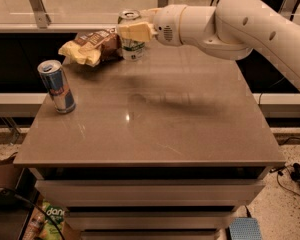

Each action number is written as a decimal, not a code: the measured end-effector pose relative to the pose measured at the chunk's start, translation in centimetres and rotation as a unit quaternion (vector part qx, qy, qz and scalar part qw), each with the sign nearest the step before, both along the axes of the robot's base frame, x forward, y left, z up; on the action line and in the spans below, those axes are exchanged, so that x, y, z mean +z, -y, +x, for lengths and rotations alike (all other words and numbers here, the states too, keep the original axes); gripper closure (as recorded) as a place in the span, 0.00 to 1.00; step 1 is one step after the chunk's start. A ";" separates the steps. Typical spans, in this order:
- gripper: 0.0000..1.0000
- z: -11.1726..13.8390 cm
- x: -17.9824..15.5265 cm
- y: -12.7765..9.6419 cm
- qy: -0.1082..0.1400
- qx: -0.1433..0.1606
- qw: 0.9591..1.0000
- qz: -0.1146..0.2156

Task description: Move 7up can near brown chip bag

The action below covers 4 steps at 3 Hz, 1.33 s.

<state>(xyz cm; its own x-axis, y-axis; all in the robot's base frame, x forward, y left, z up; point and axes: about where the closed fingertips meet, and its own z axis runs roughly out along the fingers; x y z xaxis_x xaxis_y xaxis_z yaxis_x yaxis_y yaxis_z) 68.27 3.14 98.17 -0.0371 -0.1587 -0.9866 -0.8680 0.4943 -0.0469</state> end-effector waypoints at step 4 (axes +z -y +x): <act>0.16 -0.2 -0.1 -0.9 0.001 0.008 1.000 0.008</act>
Offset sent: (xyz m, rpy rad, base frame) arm 0.0031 -0.0079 -0.0083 0.0337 0.0011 -0.0072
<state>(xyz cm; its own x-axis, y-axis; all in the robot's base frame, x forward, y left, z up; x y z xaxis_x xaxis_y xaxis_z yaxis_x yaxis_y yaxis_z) 68.06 4.06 98.06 -0.0326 -0.1442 -0.9890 -0.8759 0.4807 -0.0412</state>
